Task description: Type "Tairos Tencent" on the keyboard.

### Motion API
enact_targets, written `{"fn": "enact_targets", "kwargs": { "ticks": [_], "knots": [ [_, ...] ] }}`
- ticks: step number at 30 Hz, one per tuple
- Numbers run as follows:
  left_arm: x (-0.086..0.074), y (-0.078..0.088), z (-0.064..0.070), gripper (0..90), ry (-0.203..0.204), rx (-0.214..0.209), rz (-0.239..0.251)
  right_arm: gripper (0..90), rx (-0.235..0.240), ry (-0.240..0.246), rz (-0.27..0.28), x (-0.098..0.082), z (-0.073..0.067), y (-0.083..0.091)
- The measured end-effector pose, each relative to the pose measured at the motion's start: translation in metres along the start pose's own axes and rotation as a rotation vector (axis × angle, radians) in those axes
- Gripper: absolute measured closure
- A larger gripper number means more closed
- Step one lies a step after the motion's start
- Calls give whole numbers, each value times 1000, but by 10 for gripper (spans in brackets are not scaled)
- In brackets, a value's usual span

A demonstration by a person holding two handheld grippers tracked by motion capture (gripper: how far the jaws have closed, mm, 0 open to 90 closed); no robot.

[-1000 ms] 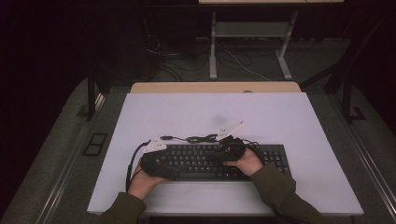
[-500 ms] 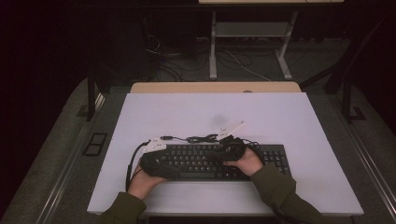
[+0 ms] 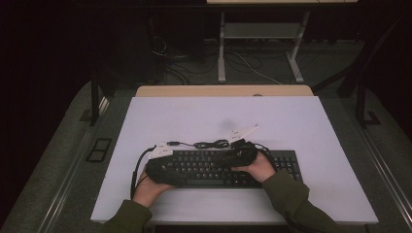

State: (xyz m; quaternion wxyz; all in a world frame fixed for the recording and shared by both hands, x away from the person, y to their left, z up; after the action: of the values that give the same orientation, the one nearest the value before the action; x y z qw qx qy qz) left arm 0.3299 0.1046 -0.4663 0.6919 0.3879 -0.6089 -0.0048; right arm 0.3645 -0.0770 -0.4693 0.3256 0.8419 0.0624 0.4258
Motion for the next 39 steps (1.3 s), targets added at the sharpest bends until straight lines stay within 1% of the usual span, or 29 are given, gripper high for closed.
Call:
{"fn": "enact_targets", "kwargs": {
  "ticks": [2,3,5,10,13,16,19,23,24,27,34,36,39],
  "knots": [
    [0,0,0,0,-1,0,0,680,4,2,15,1,0,1],
    [0,0,0,0,-1,0,0,660,8,-5,21,2,0,2],
    [0,0,0,0,-1,0,0,589,11,-7,34,3,0,3],
    [1,0,0,0,0,1,2,437,-3,-18,71,5,3,6],
    [1,0,0,0,3,1,5,372,-4,-29,88,6,5,8],
    [1,0,1,0,4,1,7,327,-22,-33,118,7,9,10],
    [2,1,1,0,-1,1,6,280,-38,-45,133,8,13,12],
    [3,0,1,0,-2,1,7,245,-56,-49,141,7,16,12],
    [3,0,2,0,-3,0,5,237,-59,-43,144,7,17,12],
    [3,0,2,9,-4,-5,6,223,-64,-44,148,6,18,13],
    [7,-1,2,59,-2,-11,16,216,-69,-46,158,6,20,14],
    [7,-1,1,74,-10,-15,17,216,-70,-46,159,6,21,14],
    [10,-2,2,128,-5,-29,29,216,-71,-45,159,6,21,14]
  ]
}}
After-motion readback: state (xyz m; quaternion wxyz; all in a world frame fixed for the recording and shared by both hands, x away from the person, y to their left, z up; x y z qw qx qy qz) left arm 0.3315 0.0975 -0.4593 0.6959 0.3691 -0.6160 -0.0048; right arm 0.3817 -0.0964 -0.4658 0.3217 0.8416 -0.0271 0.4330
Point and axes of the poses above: each handheld gripper's, and its own axes: y roughly backward along the jaws, x roughly out of its top, z roughly to its right, the point moved 7 cm from there along -y, roughly forward along the jaws, and after that the axes turned 15 degrees about -y, right-handed, at the moved point
